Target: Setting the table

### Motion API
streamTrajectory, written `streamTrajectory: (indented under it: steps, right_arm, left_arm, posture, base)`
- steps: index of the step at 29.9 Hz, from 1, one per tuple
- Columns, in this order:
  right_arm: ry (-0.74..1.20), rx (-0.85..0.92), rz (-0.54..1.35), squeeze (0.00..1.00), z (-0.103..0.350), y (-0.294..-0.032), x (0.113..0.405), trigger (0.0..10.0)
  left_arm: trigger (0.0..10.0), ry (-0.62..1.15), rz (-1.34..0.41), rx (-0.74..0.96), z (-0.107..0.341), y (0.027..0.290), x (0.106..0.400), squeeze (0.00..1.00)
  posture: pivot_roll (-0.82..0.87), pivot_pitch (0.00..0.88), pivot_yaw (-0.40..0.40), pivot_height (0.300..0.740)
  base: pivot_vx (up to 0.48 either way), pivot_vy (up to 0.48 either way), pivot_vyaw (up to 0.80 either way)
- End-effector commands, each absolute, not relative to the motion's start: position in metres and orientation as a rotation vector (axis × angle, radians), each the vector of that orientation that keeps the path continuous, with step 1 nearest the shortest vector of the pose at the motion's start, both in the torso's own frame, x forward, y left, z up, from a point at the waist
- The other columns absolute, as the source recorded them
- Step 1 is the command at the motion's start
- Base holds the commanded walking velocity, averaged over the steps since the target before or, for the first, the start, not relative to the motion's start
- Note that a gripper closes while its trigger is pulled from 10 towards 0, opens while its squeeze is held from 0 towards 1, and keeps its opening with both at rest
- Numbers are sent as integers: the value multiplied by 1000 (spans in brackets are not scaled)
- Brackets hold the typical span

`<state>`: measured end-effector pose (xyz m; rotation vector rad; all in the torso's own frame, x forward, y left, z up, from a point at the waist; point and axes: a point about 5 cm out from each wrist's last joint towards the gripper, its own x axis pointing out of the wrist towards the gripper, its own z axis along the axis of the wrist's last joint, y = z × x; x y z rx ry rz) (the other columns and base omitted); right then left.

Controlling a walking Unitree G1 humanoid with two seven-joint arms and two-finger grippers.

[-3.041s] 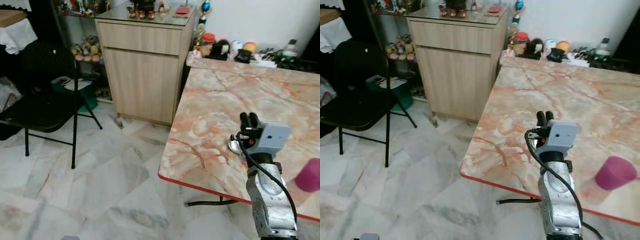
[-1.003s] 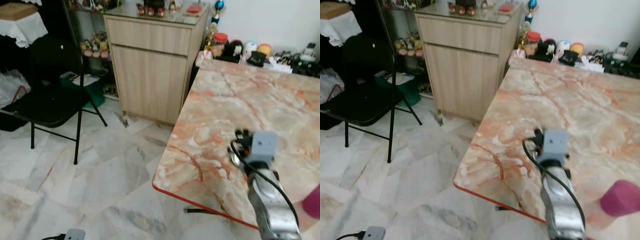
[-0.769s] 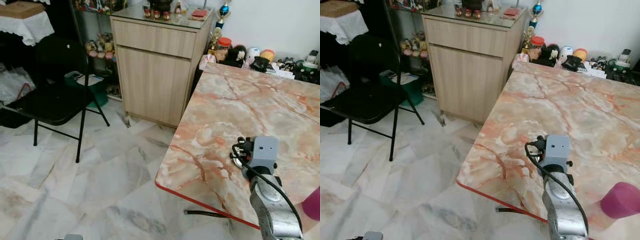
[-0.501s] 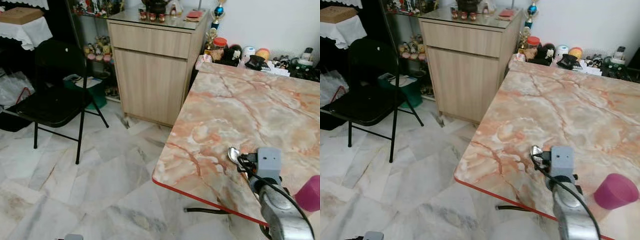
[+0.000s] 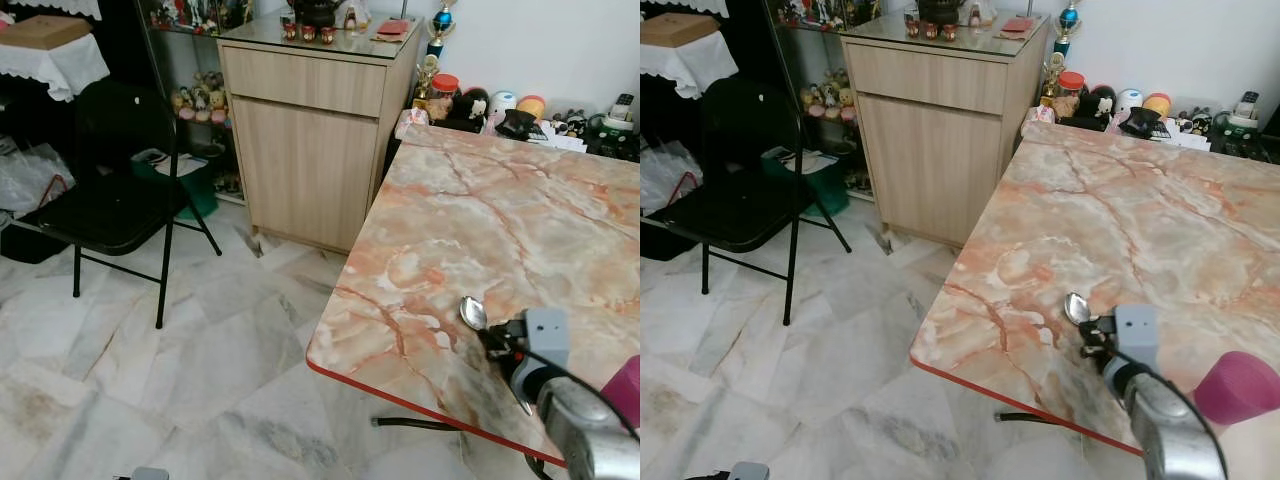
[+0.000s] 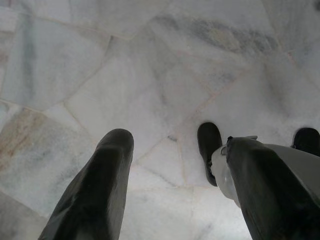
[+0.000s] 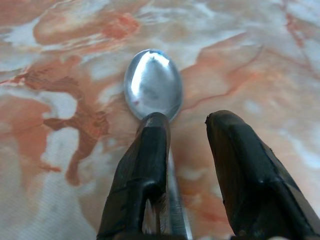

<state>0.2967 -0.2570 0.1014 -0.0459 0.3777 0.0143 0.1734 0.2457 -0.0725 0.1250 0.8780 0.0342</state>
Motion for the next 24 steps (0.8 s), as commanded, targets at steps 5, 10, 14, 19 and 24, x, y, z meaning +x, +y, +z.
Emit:
streamTrajectory:
  steps: [5,10,14,19,24]
  right_arm:
    - [370,-50,5,0,104,-263,297,10000]
    - [365,-14,47,0,103,-256,297,10000]
    - [360,7,78,0,103,-249,297,10000]
    - [387,-5,98,847,101,-247,296,10000]
    - [416,-22,110,0,99,-251,293,10000]
  left_arm:
    - [10000,903,18,150,-75,247,168,0]
    - [10000,906,27,151,-75,250,166,0]
    - [10000,909,34,150,-75,253,164,0]
    - [10000,914,36,148,-75,253,163,0]
    - [10000,913,36,146,-75,253,164,0]
  posture:
    - [-4,96,12,740]
    - [3,120,11,740]
    - [7,133,13,740]
    - [8,142,15,740]
    - [7,144,14,740]
  base:
    - [0,0,0]
    - [0,0,0]
    - [0,0,0]
    - [0,0,0]
    - [0,0,0]
